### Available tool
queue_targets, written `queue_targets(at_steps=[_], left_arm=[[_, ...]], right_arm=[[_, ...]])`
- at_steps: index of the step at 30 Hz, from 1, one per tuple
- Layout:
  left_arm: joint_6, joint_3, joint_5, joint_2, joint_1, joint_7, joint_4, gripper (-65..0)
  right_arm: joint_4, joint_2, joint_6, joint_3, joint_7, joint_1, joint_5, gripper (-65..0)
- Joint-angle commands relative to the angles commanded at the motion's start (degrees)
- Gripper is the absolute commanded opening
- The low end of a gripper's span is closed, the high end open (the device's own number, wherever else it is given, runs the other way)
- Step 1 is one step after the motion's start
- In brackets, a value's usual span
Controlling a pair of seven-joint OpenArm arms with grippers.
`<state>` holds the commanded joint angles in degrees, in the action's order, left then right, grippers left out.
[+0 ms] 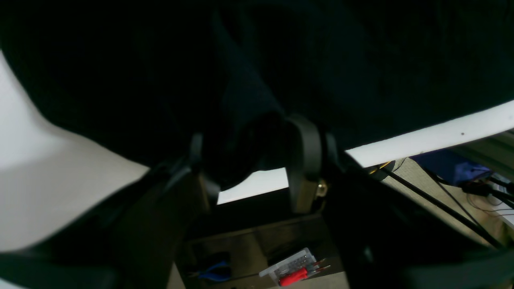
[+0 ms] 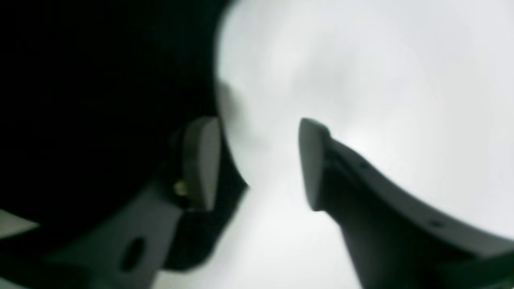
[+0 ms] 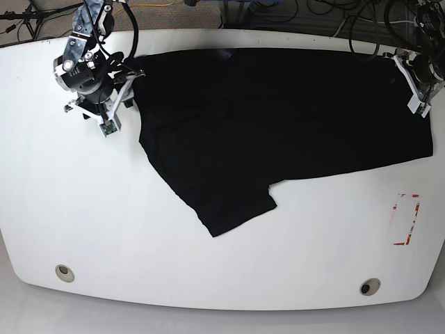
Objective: Fold the T-shirt properly
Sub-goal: 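Drag the shirt edge with both grippers to straighten it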
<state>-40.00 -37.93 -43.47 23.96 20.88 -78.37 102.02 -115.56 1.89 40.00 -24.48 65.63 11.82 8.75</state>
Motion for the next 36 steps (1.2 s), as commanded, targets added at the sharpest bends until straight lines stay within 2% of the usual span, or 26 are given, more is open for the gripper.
queue_targets(at_steps=[4,12,20,23,28,31,36], left_arm=[[0.0,-0.44,-2.2,3.43,-1.14,0.0,0.0,-27.4],[0.0,-5.54,-2.99,6.24,-1.49,0.0,-0.26,-27.1],[0.0,-5.45,-2.81,5.89,-1.49,0.09,-0.09,-27.1],[0.0,-5.45,-0.62,5.01,-1.49,0.26,-0.18,-27.1],[0.0,-5.45,7.56,1.14,-1.49,0.53,-0.26,-27.1],[0.0,-5.01,12.4,-0.26,-1.49,3.08,-0.35,-27.1],[0.0,0.0,15.56,-0.53,-0.97,8.0,-0.44,-27.1]], right_arm=[[0.44,-1.14,0.0,0.18,0.09,-0.09,3.25,-24.9],[2.02,-2.9,0.0,-0.09,0.09,1.05,2.11,-25.5],[2.02,-2.9,0.0,0.09,0.0,3.69,1.85,-25.7],[2.46,-2.9,0.0,0.0,-0.18,3.96,1.76,-25.7],[5.54,-2.64,0.0,-0.09,-0.79,4.48,1.67,-25.7],[7.56,-2.02,0.0,-0.09,-3.08,4.92,1.67,-25.7],[11.87,-1.23,0.0,0.09,-5.36,4.92,1.67,-26.2]])
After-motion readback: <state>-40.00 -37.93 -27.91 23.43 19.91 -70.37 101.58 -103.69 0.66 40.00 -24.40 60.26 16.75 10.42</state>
